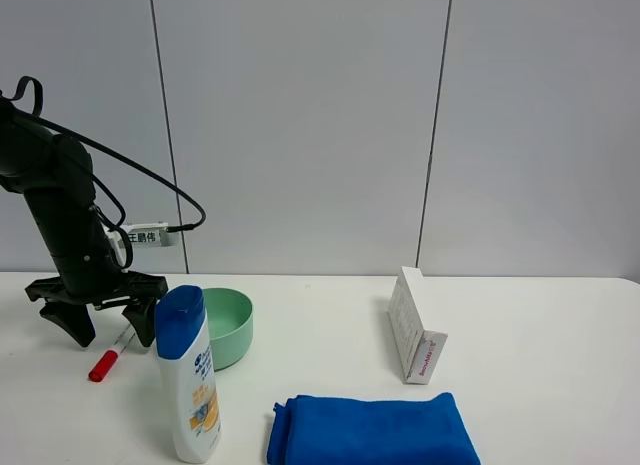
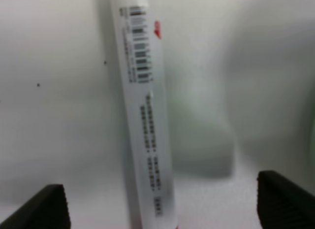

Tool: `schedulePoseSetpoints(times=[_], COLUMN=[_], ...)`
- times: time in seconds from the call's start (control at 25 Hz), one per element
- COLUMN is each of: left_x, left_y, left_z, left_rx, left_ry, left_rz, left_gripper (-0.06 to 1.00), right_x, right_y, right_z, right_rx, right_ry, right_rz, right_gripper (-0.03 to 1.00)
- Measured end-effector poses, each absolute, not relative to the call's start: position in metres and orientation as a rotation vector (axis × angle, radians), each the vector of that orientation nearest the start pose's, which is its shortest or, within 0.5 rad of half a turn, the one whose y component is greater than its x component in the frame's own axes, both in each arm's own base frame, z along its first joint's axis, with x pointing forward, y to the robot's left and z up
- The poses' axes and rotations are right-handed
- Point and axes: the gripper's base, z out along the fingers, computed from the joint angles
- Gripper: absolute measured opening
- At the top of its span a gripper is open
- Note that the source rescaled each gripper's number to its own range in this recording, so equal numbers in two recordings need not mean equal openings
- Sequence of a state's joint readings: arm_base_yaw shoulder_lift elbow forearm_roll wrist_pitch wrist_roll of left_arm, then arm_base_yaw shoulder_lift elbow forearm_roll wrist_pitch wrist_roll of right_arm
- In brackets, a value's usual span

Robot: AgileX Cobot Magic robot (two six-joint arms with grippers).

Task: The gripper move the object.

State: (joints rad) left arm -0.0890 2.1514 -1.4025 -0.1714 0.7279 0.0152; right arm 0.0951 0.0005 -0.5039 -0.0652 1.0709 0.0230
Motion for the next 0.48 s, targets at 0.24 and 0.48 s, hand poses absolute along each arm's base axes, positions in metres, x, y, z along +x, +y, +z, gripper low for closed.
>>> schedulePoseSetpoints(times=[0.24,0.48], left_x=[0.412,0.411], left_y=[-0.045,-0.044], left_z=[0.121,0.135], left_rx=[0.034,0.047], left_ry=[2.953,2.923], left_rz=[-0.154,-0.145], left_gripper=[0.74,0.74], right_x=[-0.005,-0.005], right_y=[-0.006,-0.006], right_z=[0.278,0.278], right_rx=[-0.070,-0.070], right_ry=[2.048,2.048], right_rz=[-0.005,-0.005], right_gripper=[1.00,1.00])
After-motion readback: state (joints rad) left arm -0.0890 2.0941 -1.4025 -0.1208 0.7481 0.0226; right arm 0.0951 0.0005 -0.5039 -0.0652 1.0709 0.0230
